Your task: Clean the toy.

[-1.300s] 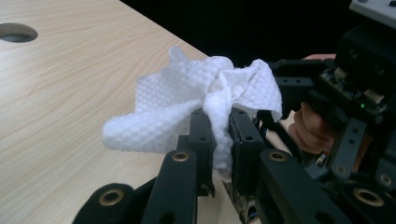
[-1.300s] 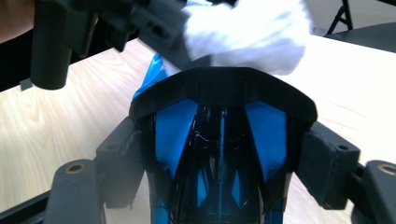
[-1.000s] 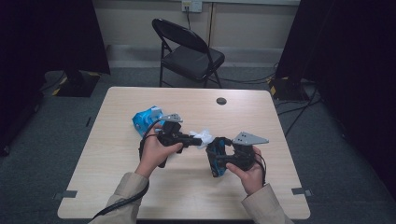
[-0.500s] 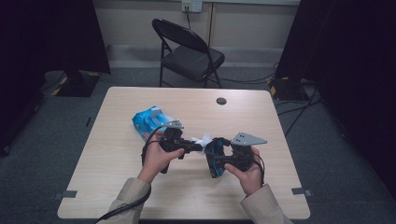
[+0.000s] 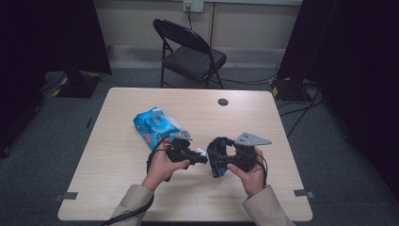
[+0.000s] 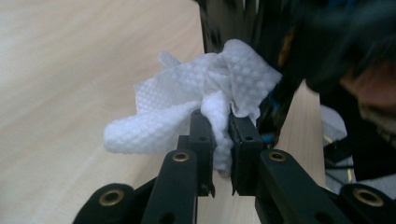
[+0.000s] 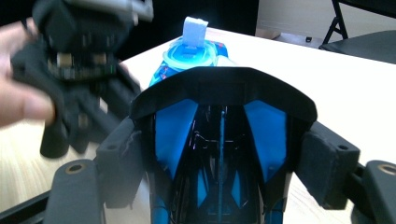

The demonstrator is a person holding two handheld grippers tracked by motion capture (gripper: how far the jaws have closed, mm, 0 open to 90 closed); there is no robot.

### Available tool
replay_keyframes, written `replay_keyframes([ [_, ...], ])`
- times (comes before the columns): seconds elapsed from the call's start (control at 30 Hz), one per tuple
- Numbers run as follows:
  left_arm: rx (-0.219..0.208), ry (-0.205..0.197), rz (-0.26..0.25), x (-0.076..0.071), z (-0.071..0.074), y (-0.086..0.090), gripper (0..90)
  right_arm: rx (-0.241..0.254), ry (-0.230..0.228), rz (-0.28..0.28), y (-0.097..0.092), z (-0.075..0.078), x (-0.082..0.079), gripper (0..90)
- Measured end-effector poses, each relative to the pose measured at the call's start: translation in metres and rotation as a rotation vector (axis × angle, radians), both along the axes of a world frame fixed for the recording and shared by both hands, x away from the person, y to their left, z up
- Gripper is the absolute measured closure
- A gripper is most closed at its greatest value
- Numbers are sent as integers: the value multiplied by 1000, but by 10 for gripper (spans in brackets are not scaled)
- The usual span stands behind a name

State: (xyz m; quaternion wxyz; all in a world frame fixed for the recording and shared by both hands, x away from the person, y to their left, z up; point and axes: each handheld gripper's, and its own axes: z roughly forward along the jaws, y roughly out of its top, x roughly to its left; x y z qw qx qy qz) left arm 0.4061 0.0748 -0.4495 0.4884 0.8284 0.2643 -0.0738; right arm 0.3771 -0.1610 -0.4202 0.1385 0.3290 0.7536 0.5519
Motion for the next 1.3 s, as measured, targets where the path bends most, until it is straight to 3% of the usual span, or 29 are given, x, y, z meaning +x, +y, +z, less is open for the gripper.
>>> replay_keyframes([
  [0.43, 27, 62, -39, -13, -38, -14, 815, 31, 2, -2, -1, 2, 2, 256],
  [0.57, 51, 62, -34, -12, -40, -12, 814, 44, -1, -4, -3, 5, 2, 256],
  [0.67, 33, 55, -12, -8, -35, -6, 814, 47, -3, 0, -5, 6, 2, 256],
  [0.77, 4, 29, 42, 2, -16, 9, 814, 50, 2, 4, -5, 5, 2, 256],
  [0.8, 4, 29, 42, 2, -16, 9, 814, 50, 2, 4, -5, 5, 2, 256],
  [0.9, -28, -13, 79, 11, 6, 20, 814, 44, 7, 11, -3, 2, 1, 256],
  [1.1, -61, -54, 125, 22, 32, 31, 814, 48, 8, 20, -2, 3, 1, 256],
  [1.3, -89, -52, 107, 23, 37, 27, 814, 46, 13, 33, -1, 0, 1, 256],
])
